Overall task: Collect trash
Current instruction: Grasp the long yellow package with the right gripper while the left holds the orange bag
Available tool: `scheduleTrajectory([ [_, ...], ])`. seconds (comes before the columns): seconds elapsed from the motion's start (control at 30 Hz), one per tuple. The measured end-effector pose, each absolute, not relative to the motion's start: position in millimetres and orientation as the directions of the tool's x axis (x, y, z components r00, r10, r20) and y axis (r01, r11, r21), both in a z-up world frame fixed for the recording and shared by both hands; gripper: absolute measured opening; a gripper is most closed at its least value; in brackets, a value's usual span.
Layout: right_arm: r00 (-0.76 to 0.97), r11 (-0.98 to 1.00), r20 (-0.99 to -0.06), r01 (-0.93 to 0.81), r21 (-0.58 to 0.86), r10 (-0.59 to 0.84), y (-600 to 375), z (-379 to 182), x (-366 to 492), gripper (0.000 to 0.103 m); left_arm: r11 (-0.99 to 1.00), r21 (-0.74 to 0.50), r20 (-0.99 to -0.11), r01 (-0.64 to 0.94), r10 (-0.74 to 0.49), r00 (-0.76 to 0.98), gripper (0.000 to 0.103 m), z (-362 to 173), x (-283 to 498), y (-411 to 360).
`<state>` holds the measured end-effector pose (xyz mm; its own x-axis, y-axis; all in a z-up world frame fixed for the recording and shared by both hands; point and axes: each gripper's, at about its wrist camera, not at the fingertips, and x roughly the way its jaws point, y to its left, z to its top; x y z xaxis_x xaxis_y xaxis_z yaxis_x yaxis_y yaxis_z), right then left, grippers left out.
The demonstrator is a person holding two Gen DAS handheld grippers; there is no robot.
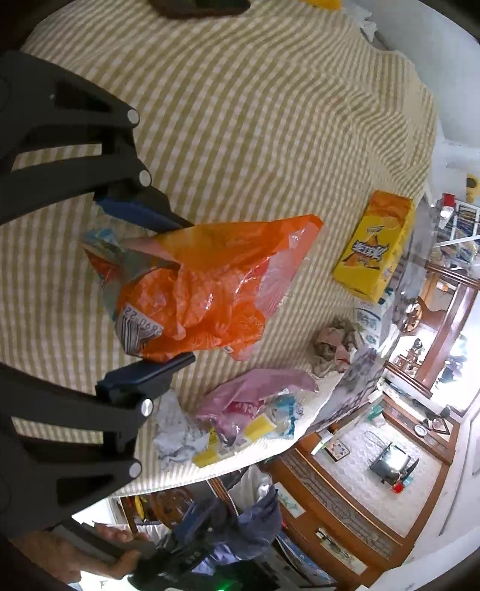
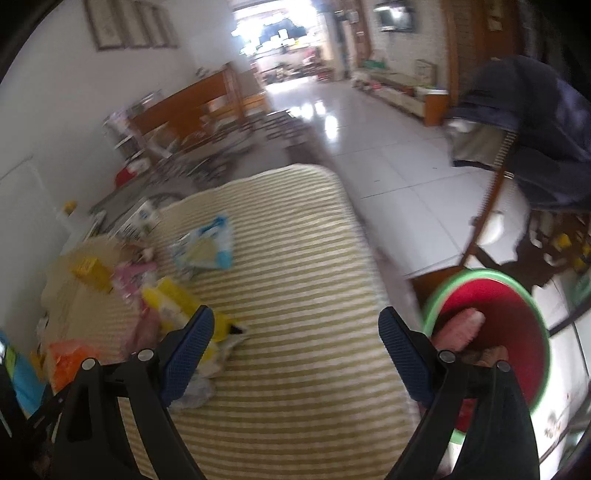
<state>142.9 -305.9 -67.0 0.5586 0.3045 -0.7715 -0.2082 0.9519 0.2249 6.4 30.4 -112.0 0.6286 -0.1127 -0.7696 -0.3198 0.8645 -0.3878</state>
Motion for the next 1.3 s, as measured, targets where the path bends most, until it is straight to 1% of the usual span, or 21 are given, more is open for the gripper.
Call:
scheduleTrajectory([
  [0.17,0.476,0.907,-0.79,-0.349,0.235,0.387,-256.7,-83.6,151.4,0.087,0.863,-0.412,-0.748,-0.293,-0.136,0.65,0.061,-109.0,7.5,31.4],
  [0.23,0.436,0.893,-0.81,-0.394,0.218,0.391,-236.8,-94.7,155.4,0.087,0.864,-0.416,-0.734,-0.283,-0.136,0.665,0.062,-104.7,4.5,31.2],
  [0.3,0.43,0.885,-0.824,-0.432,0.172,0.37,-221.4,-102.2,158.2,0.087,0.869,-0.41,-0.73,-0.278,-0.129,0.671,0.062,-101.8,2.3,30.3],
  [0.37,0.427,0.878,-0.831,-0.456,0.144,0.358,-211.9,-107.1,159.7,0.087,0.871,-0.407,-0.727,-0.275,-0.127,0.675,0.062,-100.4,1.4,30.1],
  [0.57,0.37,0.865,-0.855,-0.474,0.162,0.362,-206.3,-119.2,163.1,0.086,0.874,-0.398,-0.74,-0.278,-0.128,0.66,0.063,-105.4,5.1,28.6],
  [0.6,0.368,0.864,-0.856,-0.475,0.164,0.365,-207.1,-118.8,162.0,0.083,0.875,-0.397,-0.742,-0.277,-0.128,0.658,0.063,-106.1,5.7,28.2],
  [0.67,0.361,0.864,-0.856,-0.473,0.172,0.369,-209.9,-116.4,161.2,0.059,0.878,-0.392,-0.745,-0.277,-0.126,0.655,0.063,-107.3,6.6,27.1],
  [0.7,0.346,0.862,-0.857,-0.469,0.193,0.381,-212.9,-115.6,161.0,0.053,0.878,-0.389,-0.747,-0.277,-0.125,0.654,0.063,-107.1,7.2,27.2],
  [0.77,0.301,0.849,-0.852,-0.458,0.265,0.428,-216.9,-115.0,161.5,0.046,0.879,-0.386,-0.749,-0.281,-0.121,0.651,0.063,-107.7,7.1,27.7],
  [0.8,0.272,0.837,-0.844,-0.449,0.313,0.462,-219.5,-114.8,161.4,0.045,0.878,-0.384,-0.752,-0.285,-0.118,0.649,0.063,-108.2,7.3,28.2],
  [0.9,0.257,0.823,-0.836,-0.457,0.336,0.484,-218.2,-110.8,157.7,0.046,0.878,-0.378,-0.757,-0.294,-0.109,0.645,0.063,-110.4,7.5,29.1],
  [1.0,0.302,0.828,-0.833,-0.482,0.286,0.464,-212.5,-105.5,156.9,0.052,0.88,-0.371,-0.759,-0.295,-0.105,0.642,0.063,-111.2,7.0,27.8],
  [1.03,0.312,0.827,-0.829,-0.489,0.279,0.465,-210.2,-104.3,157.4,0.062,0.882,-0.369,-0.76,-0.294,-0.104,0.642,0.063,-111.2,7.0,27.1],
  [1.07,0.322,0.825,-0.825,-0.496,0.271,0.464,-207.8,-103.8,158.5,0.071,0.884,-0.367,-0.76,-0.291,-0.104,0.641,0.063,-111.3,7.3,26.2],
  [1.13,0.345,0.818,-0.821,-0.525,0.233,0.455,-199.1,-102.9,160.2,0.072,0.887,-0.364,-0.761,-0.286,-0.105,0.64,0.063,-111.4,6.8,24.1],
  [1.2,0.359,0.81,-0.819,-0.552,0.201,0.448,-189.3,-105.4,162.9,0.076,0.891,-0.358,-0.762,-0.279,-0.107,0.639,0.063,-111.1,7.3,21.5],
  [1.3,0.341,0.801,-0.822,-0.56,0.211,0.456,-179.9,-116.3,169.4,0.077,0.896,-0.348,-0.763,-0.277,-0.098,0.639,0.063,-111.0,7.5,21.2],
])
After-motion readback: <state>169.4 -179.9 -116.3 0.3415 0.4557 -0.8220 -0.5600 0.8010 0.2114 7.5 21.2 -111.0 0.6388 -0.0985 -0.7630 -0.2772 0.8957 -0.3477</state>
